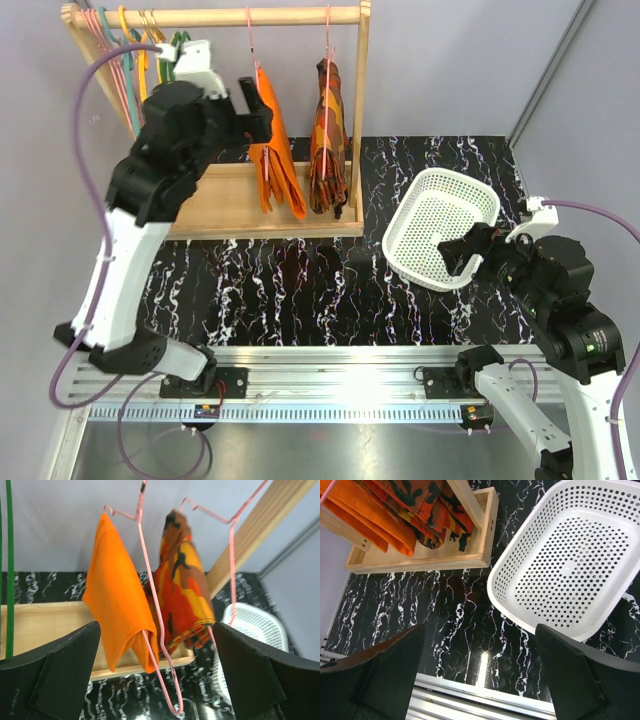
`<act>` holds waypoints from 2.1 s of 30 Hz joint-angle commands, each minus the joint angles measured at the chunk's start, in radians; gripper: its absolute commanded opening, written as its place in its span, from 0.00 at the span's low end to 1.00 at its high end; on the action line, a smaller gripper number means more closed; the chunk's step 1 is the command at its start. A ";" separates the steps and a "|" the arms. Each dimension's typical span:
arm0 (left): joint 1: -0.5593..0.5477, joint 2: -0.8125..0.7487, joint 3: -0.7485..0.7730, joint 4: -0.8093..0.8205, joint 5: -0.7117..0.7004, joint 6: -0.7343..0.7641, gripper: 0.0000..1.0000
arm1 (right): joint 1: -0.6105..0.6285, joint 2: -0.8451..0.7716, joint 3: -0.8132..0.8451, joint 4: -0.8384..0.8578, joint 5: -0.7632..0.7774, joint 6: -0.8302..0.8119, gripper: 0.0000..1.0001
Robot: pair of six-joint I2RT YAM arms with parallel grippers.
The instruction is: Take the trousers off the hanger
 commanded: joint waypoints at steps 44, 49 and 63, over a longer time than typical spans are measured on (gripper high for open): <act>-0.071 0.196 0.195 0.244 -0.244 0.103 0.00 | 0.005 -0.076 -0.139 0.029 -0.122 0.003 0.99; -0.071 0.160 0.155 0.327 -0.226 0.089 0.00 | 0.007 -0.104 -0.158 0.029 -0.120 0.000 1.00; -0.071 0.041 0.034 0.451 -0.192 0.091 0.00 | 0.005 -0.151 -0.254 0.153 -0.140 0.041 0.99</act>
